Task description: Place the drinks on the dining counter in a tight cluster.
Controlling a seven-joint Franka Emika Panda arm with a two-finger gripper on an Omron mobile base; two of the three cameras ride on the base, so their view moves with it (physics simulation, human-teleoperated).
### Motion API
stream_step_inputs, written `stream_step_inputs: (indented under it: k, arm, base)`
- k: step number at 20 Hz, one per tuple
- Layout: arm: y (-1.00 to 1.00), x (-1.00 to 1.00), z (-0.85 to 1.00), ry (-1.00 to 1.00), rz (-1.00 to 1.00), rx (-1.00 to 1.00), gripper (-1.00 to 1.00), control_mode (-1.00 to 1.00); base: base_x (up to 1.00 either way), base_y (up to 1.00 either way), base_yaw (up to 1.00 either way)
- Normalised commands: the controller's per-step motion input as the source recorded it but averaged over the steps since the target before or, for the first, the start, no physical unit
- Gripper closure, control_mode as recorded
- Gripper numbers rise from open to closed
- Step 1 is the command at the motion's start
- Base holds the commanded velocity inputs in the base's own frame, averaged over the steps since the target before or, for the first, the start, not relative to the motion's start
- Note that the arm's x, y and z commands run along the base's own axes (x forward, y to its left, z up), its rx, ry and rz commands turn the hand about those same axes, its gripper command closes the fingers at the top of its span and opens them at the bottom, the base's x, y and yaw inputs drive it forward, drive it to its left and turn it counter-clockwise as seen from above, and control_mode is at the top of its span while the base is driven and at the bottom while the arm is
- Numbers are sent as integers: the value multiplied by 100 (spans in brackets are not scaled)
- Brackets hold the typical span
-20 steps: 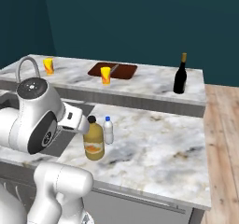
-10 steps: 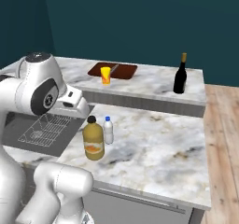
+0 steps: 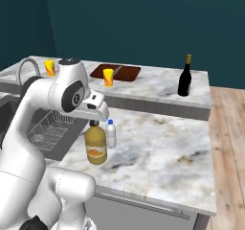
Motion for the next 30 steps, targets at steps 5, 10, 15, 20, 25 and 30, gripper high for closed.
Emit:
stream_step_inputs:
  k: [5,10,15,20,25,30]
  arm:
    - [0,38,-37,0,-2,0,-100,-100]
    - [7,48,0,0,-2,0,-100,-100]
    - [0,25,0,0,-1,0,-100,-100]
    - [0,27,-2,0,0,0,-100,-100]
    - [0,30,-15,0,0,0,-100,-100]
    - [-5,-29,-8,1,0,7,-100,-100]
  base:
    - [0,0,0]
    - [0,0,0]
    - [0,0,0]
    - [0,0,0]
    - [0,0,0]
    - [0,0,0]
